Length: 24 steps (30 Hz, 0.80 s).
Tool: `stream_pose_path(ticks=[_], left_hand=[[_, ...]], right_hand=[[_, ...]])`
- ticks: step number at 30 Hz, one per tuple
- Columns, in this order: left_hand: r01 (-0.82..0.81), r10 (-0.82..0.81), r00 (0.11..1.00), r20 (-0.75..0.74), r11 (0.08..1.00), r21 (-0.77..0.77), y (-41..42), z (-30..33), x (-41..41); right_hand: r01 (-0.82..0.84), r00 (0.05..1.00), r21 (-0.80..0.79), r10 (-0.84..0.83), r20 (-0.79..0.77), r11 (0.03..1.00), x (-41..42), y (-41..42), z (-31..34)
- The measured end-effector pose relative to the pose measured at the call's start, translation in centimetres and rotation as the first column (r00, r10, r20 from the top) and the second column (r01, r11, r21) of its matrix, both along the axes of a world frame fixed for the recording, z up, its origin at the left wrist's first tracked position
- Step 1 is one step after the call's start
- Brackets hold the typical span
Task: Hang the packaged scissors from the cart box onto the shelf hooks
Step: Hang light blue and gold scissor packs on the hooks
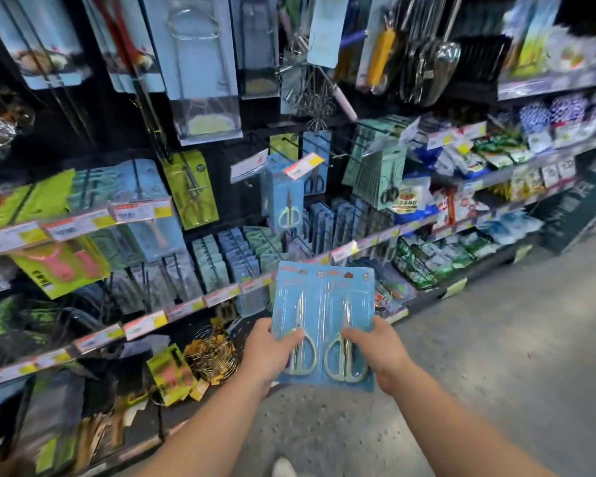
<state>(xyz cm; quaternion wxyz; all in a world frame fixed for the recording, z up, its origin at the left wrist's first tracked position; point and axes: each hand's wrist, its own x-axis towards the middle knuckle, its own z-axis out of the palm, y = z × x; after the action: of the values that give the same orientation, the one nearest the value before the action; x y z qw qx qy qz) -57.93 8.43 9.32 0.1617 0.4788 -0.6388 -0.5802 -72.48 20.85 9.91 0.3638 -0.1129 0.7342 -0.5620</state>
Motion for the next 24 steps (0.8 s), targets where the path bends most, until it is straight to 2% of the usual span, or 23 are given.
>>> stream_pose_path(ticks=[12,24], left_hand=[[-0.013,0.011,1.000,0.025,0.995,0.102,-10.9,-0.5,-5.9],[-0.110,0.137,0.987,-0.087,0.959,0.261,-16.9,-1.4,-8.3]], right_hand=[[-0.094,0.994,0.060,0.097,-0.046,0.994,-7.2,-11.3,0.1],[-0.175,0.985,0.052,0.175,0.000,0.983,-10.2,-18.4,0.4]])
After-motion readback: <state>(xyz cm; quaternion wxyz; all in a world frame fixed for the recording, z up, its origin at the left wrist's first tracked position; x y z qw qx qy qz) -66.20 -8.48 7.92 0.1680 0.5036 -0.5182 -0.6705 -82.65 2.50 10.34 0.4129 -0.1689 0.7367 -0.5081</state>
